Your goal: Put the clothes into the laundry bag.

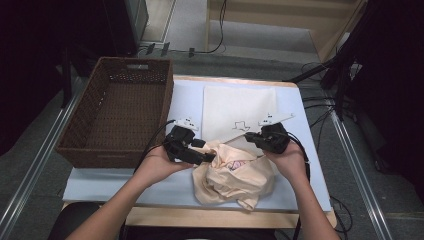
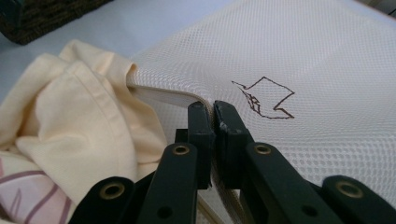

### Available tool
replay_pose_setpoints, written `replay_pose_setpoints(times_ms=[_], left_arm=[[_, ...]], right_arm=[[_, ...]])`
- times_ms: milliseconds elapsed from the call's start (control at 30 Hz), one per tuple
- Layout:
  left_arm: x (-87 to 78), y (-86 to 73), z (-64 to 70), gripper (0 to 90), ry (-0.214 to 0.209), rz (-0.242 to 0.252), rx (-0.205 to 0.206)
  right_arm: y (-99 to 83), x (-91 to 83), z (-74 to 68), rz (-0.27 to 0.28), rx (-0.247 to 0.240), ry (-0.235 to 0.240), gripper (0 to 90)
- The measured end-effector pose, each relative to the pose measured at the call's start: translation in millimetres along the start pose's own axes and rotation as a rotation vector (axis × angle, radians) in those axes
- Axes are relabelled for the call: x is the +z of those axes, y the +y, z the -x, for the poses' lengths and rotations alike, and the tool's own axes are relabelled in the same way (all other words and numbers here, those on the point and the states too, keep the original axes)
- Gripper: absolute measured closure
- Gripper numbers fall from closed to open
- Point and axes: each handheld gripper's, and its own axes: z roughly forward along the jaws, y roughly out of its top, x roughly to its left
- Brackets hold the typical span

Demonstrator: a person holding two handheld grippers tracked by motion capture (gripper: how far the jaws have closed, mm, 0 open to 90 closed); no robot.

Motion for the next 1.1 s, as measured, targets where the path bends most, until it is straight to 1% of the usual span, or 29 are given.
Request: replay_pose_setpoints(times_ms=[100,233,300,333,400,433,567,667,867,933,1000,1100], left_arm=[[1.1,-0.1,1.0,34.8,0.0,-0.011,0.008],[-0.4,0.1,0.9,35.1,-0.004,-0.004,0.012],[-1.0,0.0,0.5,36.1,-0.005,-0.001,0.007],[-0.9,-0.1,0.2,36.1,-0.004,0.0,0.004],[-1.3,-0.5,-0.7,36.1,-0.001,-0.006,0.004],[-1.9,-0.6,-1.3,36.1,0.001,-0.011,0.006],[-4.1,-0.6,-2.7,36.4,-0.001,-0.004,-0.001],[-2.4,-0.8,-1.7,36.6,0.003,-0.01,-0.001],[8.0,-4.6,1.0,37.4,0.006,-0.007,-0.017],[12.7,-5.8,2.2,37.6,0.009,-0.022,-0.017],[18.2,-7.8,3.2,38.1,0.011,-0.015,-0.02],[28.6,-11.0,2.9,38.5,0.017,-0.033,-0.022]], right_arm=[[4.1,-6.9,-1.4,0.03,-0.001,-0.009,87.4],[9.4,-15.1,-3.9,0.052,-0.005,-0.024,87.5],[11.9,-18.8,-5.2,0.068,-0.005,-0.026,87.4],[13.3,-21.4,-5.8,0.086,-0.004,-0.028,87.5],[15.6,-25.6,-6.3,0.104,0.003,-0.023,87.5],[16.0,-26.4,-6.2,0.104,0.001,-0.024,87.5],[14.7,-25.7,-6.4,0.097,0.004,-0.026,87.5],[14.4,-25.9,-6.3,0.097,0.002,-0.027,87.5],[14.4,-26.1,-6.3,0.093,0.005,-0.025,87.5],[14.2,-25.9,-6.2,0.088,0.01,-0.025,87.5],[13.9,-25.3,-6.2,0.083,0.012,-0.024,87.5],[13.4,-24.6,-7.0,0.078,0.018,-0.019,87.4]])
